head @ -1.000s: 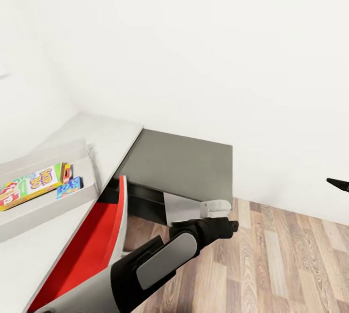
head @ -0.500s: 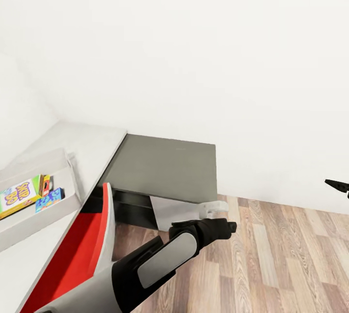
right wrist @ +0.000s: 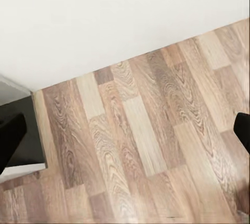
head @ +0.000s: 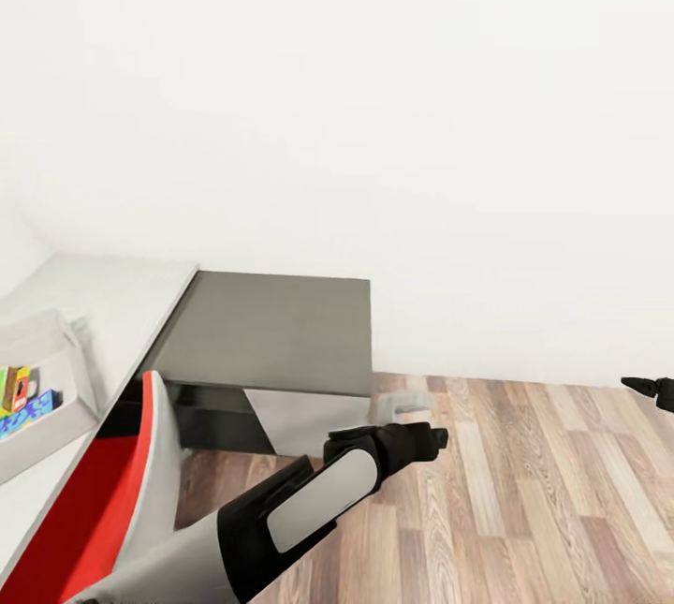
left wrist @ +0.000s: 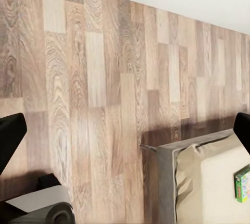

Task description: Put all the toys in the child's room - the three board games (two on the bed and one on the table), the two jigsaw puzzles on the table, and the tennis ball on the table - inside the toy box on the table in the child's room.

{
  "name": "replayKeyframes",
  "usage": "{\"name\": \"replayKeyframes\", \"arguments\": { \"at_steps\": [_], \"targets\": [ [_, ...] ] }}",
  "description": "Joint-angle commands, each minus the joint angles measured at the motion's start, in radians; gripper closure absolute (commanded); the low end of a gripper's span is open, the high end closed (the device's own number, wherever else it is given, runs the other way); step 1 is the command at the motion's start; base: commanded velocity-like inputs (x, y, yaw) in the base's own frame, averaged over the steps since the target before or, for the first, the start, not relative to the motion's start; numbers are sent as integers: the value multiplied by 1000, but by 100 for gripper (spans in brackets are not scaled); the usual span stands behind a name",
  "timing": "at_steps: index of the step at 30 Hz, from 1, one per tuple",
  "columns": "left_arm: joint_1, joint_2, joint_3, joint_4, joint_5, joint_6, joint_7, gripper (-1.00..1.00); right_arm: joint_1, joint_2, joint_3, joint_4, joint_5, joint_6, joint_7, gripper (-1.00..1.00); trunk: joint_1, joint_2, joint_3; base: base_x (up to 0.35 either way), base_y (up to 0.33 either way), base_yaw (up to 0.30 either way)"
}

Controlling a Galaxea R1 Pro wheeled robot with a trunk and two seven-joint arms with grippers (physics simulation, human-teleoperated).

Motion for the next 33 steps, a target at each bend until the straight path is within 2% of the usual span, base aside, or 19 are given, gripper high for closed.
{"name": "replayKeyframes", "arguments": {
  "at_steps": [1,6,12,16,18,20,22,23,26,29,33],
  "targets": [
    [-1,0,-1,3,4,2,7,-100,-2,1,10,5,9,4,1,-100,1,-2,0,0,-299,-218],
    [-1,1,-1,15,3,2,6,-100,-3,6,46,20,10,4,-26,-100,1,-2,6,0,-302,-217],
    [-1,2,-5,29,0,1,4,-100,-2,14,61,26,12,4,-34,-100,1,-2,14,0,-304,-217],
    [3,1,-10,88,-40,-8,-19,-100,-10,45,116,86,27,4,-73,-100,1,-2,19,0,-183,-211],
    [11,-1,-10,149,-62,-14,-58,-100,-26,56,151,153,48,-66,-118,-100,1,-2,22,0,-73,-210],
    [17,-4,-5,247,-78,-20,-126,-100,-42,64,186,251,67,-183,-156,-100,1,-2,24,0,-29,-209],
    [18,-3,-2,272,-77,-37,-141,-100,-44,65,192,269,70,-204,-162,-100,1,-2,27,0,-11,-209],
    [18,-2,12,310,-77,-69,-147,-100,-46,66,196,280,71,-218,-166,-100,1,-2,28,0,-4,-209],
    [13,-2,27,373,-82,-89,-154,-100,-47,67,198,286,72,-225,-168,-100,1,-2,32,0,-2,-209],
    [11,-1,34,395,-81,-94,-170,-100,-47,68,200,287,72,-226,-169,-100,1,-2,36,0,0,-209],
    [12,-1,49,448,-79,-99,-221,-100,-47,69,201,288,72,-227,-169,-100,1,-2,41,0,0,-209]
  ]
}}
